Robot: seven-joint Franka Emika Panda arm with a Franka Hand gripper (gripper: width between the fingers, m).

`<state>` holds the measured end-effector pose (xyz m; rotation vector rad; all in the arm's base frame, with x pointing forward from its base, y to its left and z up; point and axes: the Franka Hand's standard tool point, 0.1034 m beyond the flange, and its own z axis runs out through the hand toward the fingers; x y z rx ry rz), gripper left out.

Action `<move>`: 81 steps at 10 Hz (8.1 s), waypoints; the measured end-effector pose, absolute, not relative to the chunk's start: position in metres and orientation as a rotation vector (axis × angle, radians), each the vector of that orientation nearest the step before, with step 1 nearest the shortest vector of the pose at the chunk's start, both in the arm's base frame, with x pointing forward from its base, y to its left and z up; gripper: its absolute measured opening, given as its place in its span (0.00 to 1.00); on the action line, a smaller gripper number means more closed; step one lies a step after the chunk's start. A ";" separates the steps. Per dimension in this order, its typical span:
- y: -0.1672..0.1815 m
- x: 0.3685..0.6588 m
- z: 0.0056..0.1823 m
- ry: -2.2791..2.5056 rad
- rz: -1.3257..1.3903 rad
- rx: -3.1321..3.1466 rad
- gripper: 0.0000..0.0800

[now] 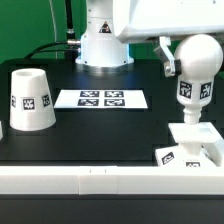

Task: Assemble lamp

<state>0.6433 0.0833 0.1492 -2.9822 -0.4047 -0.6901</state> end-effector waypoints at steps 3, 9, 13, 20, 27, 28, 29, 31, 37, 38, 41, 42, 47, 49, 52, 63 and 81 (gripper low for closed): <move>0.083 0.642 0.140 -0.400 -0.675 -2.984 0.72; 0.085 0.635 0.121 -0.402 -0.632 -2.989 0.72; 0.085 0.632 0.112 -0.401 -0.613 -2.991 0.72; 0.088 0.632 0.121 -0.405 -0.614 -2.988 0.87; 0.088 0.629 0.150 -0.416 -0.536 -2.994 0.87; 0.088 0.630 0.148 -0.422 -0.525 -2.995 0.87; 0.089 0.626 0.140 -0.423 -0.454 -2.999 0.87; 0.097 0.623 0.137 -0.459 -0.202 -3.006 0.87; 0.096 0.629 0.134 -0.634 -0.014 -3.042 0.87; 0.098 0.629 0.134 -0.669 -0.015 -3.044 0.87; 0.098 0.626 0.127 -0.700 -0.001 -3.042 0.87; 0.097 0.625 0.126 -0.704 0.001 -3.041 0.87; 0.092 0.624 0.124 -0.709 0.002 -3.040 0.72; 0.092 0.624 0.124 -0.709 0.002 -3.039 0.72; 0.092 0.624 0.124 -0.671 0.004 -3.045 0.72; 0.089 0.626 0.123 0.735 0.012 -2.965 0.72; 0.100 0.634 0.122 1.896 0.088 -2.202 0.87</move>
Offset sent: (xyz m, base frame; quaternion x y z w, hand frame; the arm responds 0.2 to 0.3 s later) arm -0.0044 -0.0008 -0.0112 -0.0037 0.0097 -0.0055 0.9999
